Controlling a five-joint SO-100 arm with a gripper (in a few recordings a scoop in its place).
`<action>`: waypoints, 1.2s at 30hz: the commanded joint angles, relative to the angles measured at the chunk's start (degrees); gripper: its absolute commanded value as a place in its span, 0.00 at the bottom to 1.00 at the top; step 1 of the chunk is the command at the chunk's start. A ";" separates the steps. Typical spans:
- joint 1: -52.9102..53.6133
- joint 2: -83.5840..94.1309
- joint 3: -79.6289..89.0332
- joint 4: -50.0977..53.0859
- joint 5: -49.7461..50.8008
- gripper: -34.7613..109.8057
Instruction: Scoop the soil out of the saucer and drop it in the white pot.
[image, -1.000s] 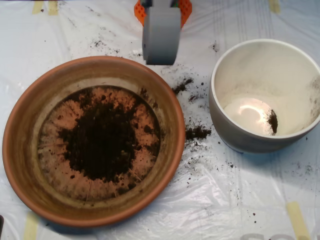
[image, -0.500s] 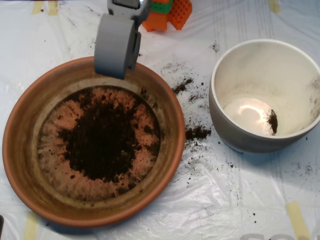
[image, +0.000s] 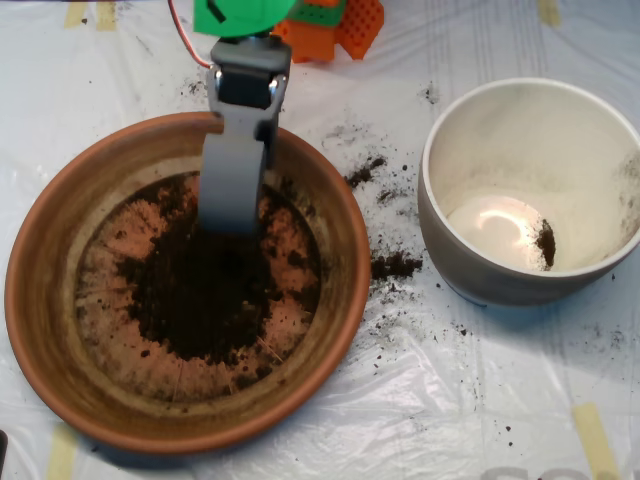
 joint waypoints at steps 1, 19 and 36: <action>2.46 -7.12 -10.11 1.49 0.88 0.50; 9.49 -24.17 -22.15 1.93 6.68 0.51; 9.58 -49.22 -42.10 3.78 6.94 0.52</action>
